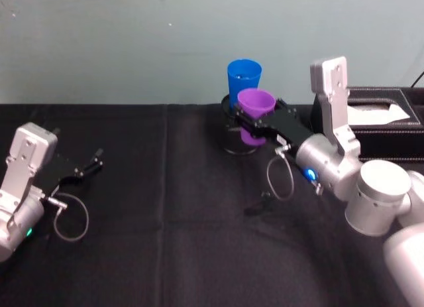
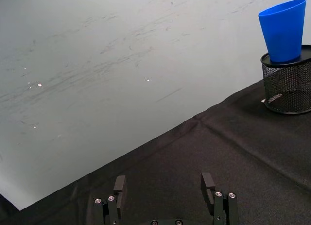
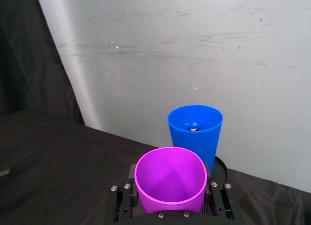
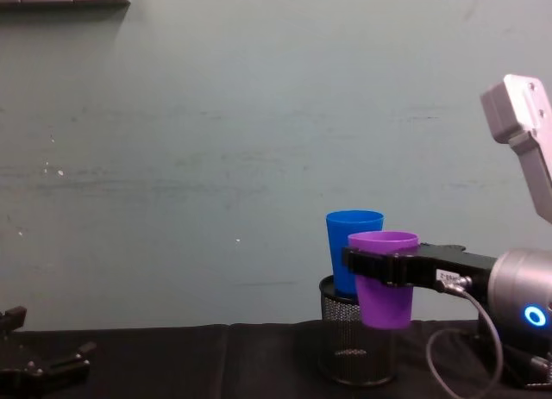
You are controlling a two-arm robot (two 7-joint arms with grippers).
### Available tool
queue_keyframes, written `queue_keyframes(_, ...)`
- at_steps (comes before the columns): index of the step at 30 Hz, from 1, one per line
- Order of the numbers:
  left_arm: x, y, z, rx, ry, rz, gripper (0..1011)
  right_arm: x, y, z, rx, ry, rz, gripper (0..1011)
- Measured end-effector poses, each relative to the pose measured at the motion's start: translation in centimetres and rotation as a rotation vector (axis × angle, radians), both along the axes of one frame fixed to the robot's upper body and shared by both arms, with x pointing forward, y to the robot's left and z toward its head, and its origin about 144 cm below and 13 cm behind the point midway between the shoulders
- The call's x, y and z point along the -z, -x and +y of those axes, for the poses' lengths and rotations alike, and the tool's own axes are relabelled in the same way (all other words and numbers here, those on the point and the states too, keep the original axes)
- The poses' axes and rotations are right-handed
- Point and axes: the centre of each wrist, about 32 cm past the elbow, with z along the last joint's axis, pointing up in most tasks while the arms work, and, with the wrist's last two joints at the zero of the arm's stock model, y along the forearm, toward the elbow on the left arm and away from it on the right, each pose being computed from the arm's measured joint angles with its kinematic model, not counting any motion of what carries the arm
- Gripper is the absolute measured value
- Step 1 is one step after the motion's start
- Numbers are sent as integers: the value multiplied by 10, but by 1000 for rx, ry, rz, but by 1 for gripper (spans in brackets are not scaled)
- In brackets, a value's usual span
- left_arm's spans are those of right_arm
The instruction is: Pick up one cup with a gripper and tap it against the other cup.
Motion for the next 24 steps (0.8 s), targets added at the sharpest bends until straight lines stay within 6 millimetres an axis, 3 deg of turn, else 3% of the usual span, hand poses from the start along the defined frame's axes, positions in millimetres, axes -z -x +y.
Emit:
queue_keyframes(8, 0, 0, 0, 0, 0, 0, 1000, -3, -16, 5, 12, -8, 4, 729)
queue_keyframes(24, 0, 0, 0, 0, 0, 0, 1000, -3, -27, 5, 30, -24, 19, 729)
